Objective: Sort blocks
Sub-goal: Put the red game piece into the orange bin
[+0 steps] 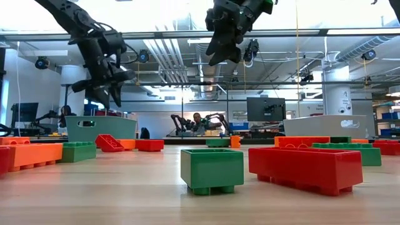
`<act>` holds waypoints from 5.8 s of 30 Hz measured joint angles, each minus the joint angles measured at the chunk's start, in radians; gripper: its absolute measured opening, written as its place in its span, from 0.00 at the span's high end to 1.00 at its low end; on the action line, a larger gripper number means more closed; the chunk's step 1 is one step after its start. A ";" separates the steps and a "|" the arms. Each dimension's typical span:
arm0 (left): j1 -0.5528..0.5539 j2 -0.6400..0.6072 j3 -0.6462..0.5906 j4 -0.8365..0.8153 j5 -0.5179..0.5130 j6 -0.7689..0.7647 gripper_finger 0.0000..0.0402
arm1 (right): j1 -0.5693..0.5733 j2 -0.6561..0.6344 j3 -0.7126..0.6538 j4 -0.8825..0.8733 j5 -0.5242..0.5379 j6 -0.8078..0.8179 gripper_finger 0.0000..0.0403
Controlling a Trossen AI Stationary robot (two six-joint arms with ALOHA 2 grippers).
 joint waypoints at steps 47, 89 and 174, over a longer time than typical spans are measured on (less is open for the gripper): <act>-0.787 -0.043 0.525 -0.581 0.040 -0.389 0.59 | 0.022 -0.196 -0.027 -0.028 0.079 -0.121 0.48; -0.899 -0.013 -0.044 -0.241 -0.165 -0.697 0.35 | 0.140 0.017 0.080 0.364 0.394 0.077 0.46; -1.102 -0.161 0.170 -0.290 0.349 -0.244 0.47 | 0.139 0.013 0.079 0.268 0.393 0.014 0.47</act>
